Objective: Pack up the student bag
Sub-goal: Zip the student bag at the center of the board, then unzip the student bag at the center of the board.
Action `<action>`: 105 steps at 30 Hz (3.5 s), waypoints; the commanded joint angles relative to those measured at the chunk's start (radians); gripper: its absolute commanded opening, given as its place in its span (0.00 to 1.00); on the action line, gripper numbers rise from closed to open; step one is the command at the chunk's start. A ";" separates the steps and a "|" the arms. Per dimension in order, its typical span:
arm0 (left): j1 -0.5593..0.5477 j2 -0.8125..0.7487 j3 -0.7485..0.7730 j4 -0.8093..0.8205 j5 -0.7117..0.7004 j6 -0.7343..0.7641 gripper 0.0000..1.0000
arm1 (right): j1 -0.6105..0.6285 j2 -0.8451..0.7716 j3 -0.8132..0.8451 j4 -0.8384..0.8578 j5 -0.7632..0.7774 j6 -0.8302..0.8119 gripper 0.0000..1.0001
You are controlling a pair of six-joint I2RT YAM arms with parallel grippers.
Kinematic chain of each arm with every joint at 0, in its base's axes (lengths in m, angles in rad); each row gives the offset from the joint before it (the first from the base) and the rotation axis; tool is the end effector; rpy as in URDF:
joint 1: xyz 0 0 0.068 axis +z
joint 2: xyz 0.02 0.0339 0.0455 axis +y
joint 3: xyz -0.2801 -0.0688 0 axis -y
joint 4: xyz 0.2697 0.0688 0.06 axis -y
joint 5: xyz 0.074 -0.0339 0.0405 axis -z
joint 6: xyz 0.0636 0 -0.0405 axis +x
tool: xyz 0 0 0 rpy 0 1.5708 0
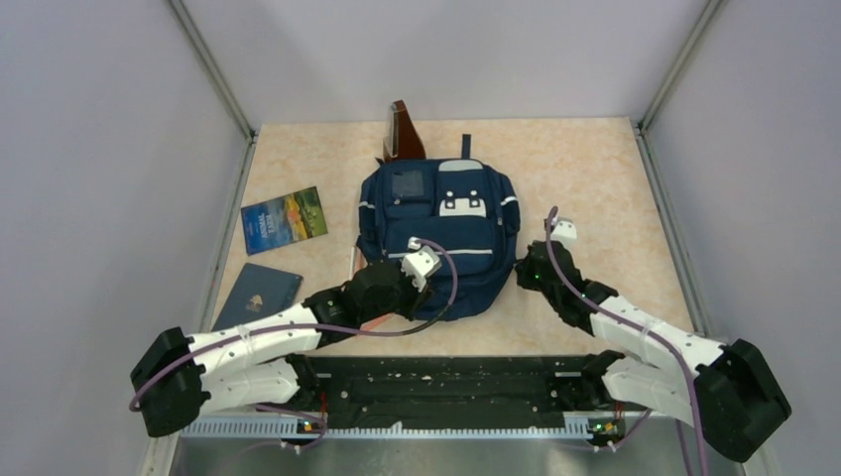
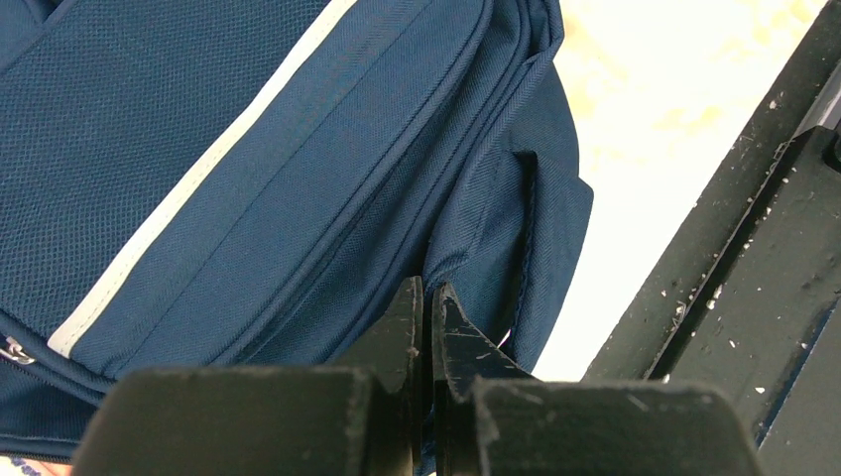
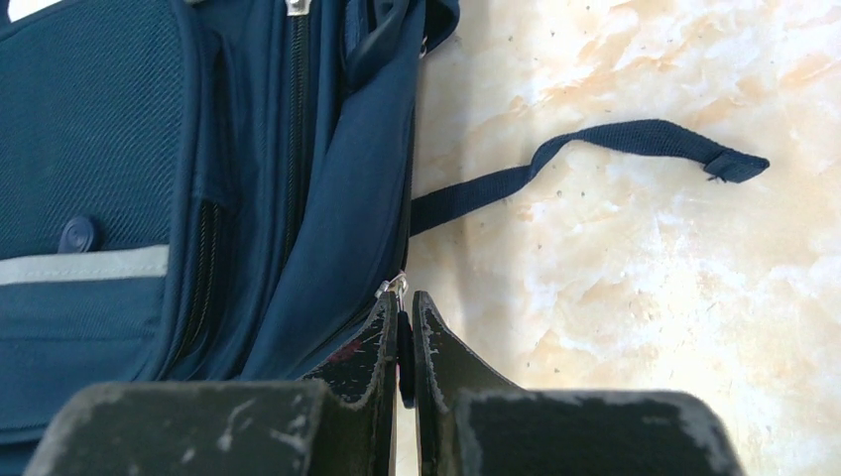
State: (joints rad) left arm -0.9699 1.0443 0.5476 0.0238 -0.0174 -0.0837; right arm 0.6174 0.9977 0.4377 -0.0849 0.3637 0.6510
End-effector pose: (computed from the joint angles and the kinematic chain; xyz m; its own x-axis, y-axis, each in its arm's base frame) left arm 0.1521 -0.2200 0.2172 -0.3248 0.3260 -0.8878 0.7916 0.6075 -0.0665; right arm 0.2048 0.1177 0.1762 -0.5773 0.2847 -0.7653 0.0510 0.9480 0.3142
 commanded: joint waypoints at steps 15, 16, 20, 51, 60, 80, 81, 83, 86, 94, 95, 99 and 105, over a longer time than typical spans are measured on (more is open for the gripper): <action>0.031 -0.158 -0.055 -0.057 -0.101 -0.005 0.00 | -0.185 0.218 0.066 0.232 0.056 -0.124 0.00; 0.031 -0.164 -0.059 -0.057 -0.102 -0.005 0.00 | -0.195 0.232 0.070 0.240 0.053 -0.126 0.00; 0.034 -0.182 -0.068 -0.064 -0.101 -0.007 0.00 | -0.223 0.278 0.083 0.258 0.046 -0.140 0.00; 0.044 -0.061 0.175 -0.207 0.074 -0.120 0.81 | -0.268 0.039 0.255 -0.039 -0.272 -0.265 0.63; 0.289 0.003 0.310 -0.401 0.309 -0.177 0.86 | -0.269 0.328 0.394 0.017 -0.359 -0.310 0.53; 0.388 0.031 0.397 -0.588 0.089 -0.027 0.86 | -0.261 0.738 0.649 -0.001 -0.468 -0.338 0.44; 0.388 0.039 0.400 -0.596 0.083 -0.023 0.86 | -0.258 0.738 0.649 -0.004 -0.456 -0.338 0.44; 0.388 0.053 0.400 -0.606 0.091 0.016 0.85 | -0.248 0.736 0.650 -0.016 -0.415 -0.338 0.43; 0.388 0.067 0.401 -0.611 0.106 0.028 0.83 | -0.234 0.721 0.636 -0.013 -0.368 -0.343 0.38; 0.388 0.081 0.402 -0.607 0.119 0.028 0.82 | -0.229 0.705 0.634 0.002 -0.314 -0.345 0.21; 0.388 0.083 0.402 -0.608 0.119 0.028 0.82 | -0.229 0.705 0.634 0.001 -0.311 -0.346 0.21; 0.389 0.085 0.404 -0.613 0.136 0.027 0.82 | -0.229 0.696 0.633 -0.002 -0.286 -0.355 0.25; 0.388 0.076 0.400 -0.606 0.155 0.026 0.81 | -0.225 0.673 0.634 -0.012 -0.217 -0.376 0.27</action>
State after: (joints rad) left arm -0.5831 1.1267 0.9451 -0.5999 0.1158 -0.0742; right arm 0.3927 1.7199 1.0458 -0.0971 0.0208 0.3183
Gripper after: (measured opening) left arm 0.811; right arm 0.266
